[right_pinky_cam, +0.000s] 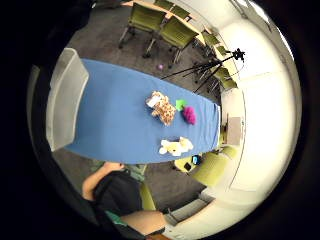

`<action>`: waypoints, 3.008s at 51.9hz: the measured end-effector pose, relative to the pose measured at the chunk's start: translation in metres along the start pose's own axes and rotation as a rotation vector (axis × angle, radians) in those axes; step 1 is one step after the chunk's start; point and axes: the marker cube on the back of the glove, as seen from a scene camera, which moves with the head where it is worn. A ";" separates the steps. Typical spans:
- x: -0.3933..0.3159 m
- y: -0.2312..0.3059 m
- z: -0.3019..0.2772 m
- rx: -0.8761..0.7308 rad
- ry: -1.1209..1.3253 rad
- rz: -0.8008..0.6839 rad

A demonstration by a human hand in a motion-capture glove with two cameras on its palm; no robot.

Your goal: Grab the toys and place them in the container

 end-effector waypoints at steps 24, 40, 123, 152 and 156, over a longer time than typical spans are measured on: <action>0.035 0.022 0.005 0.002 0.006 -0.035; 0.155 0.079 0.012 0.012 0.040 0.057; 0.320 0.220 0.248 -0.063 0.086 0.162; 0.305 0.137 0.157 -0.046 -0.015 0.207; 0.293 0.121 0.124 -0.013 -0.020 0.205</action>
